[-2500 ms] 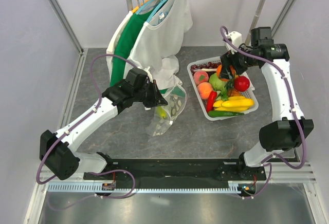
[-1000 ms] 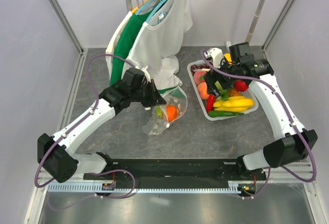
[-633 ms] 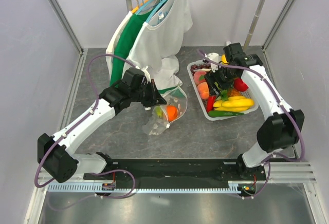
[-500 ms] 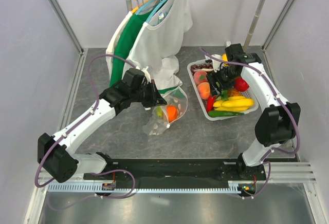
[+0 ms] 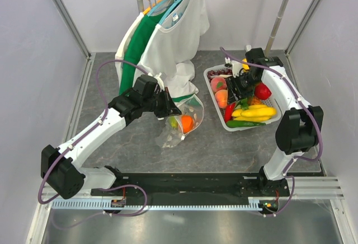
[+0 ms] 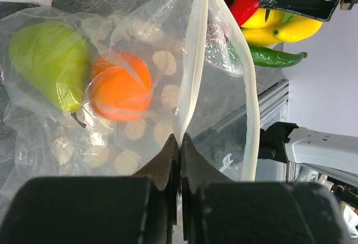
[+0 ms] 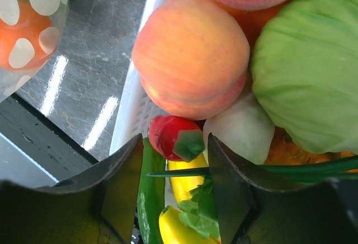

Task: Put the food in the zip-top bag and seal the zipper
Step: Pick up the fake vegetable from the bin.

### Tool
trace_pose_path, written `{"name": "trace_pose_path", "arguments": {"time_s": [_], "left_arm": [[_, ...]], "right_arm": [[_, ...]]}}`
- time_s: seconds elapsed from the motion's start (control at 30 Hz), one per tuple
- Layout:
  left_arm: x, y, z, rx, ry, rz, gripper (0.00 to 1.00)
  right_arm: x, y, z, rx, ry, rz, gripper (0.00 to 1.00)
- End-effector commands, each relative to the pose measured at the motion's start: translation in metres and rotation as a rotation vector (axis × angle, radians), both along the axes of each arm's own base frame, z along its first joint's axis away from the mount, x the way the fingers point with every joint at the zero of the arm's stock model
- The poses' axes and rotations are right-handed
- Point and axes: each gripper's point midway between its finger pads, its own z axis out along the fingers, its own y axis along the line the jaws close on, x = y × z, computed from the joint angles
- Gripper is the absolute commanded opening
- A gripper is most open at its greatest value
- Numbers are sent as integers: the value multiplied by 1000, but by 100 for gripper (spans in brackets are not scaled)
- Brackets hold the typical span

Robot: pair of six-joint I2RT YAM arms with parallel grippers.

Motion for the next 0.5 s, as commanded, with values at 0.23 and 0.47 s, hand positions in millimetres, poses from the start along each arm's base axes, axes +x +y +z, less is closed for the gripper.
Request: {"name": "trace_pose_path", "arguments": {"time_s": [0.23,0.47], "left_arm": [[1,-2,9,-34,-26,-5,2],[1,-2,8,-34,-21,-6,2]], "right_arm": [[3,-8,22,128,40,-94,45],[1,-3,25,172,73,-117,49]]}}
